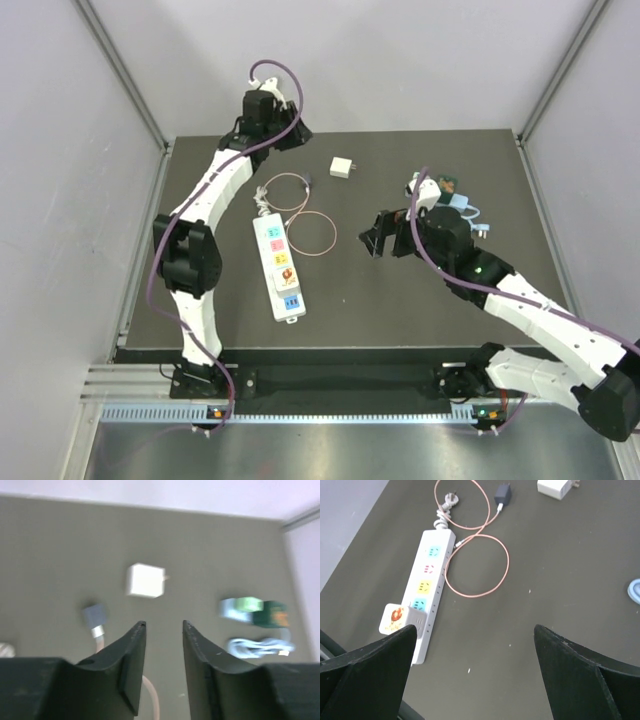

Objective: Insert the plug

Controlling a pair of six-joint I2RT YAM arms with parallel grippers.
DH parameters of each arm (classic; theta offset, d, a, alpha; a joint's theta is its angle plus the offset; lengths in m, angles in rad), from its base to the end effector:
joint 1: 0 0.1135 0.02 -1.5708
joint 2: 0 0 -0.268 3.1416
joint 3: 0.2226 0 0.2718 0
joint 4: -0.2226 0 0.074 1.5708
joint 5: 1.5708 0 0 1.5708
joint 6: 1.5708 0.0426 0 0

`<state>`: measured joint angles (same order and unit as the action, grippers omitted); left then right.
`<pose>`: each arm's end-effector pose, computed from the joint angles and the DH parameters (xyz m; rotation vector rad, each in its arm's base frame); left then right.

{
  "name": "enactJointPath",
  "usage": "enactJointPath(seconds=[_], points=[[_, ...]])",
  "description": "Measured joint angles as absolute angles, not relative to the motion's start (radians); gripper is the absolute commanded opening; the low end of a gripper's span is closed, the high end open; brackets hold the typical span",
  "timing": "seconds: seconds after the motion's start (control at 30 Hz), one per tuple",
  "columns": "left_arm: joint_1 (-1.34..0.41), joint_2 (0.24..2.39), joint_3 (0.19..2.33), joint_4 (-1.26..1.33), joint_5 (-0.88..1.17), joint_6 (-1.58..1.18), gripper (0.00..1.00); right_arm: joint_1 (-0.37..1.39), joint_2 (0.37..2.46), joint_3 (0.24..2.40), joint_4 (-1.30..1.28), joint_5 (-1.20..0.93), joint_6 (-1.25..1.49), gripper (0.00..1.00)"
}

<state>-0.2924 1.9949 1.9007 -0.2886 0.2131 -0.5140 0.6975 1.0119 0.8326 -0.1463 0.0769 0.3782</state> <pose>0.4830 -0.1548 0.3494 -0.0780 2.0165 -0.7314 0.2012 0.1644 0.3152 -0.2567 1.9330 0.6524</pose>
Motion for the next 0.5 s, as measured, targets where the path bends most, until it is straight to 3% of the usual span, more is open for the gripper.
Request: enactJointPath(seconds=[0.5], points=[[-0.411, 2.344, 2.117, -0.626, -0.113, -0.352, 0.59, 0.698, 0.987, 0.804, -0.146, 0.044, 0.394, 1.0]])
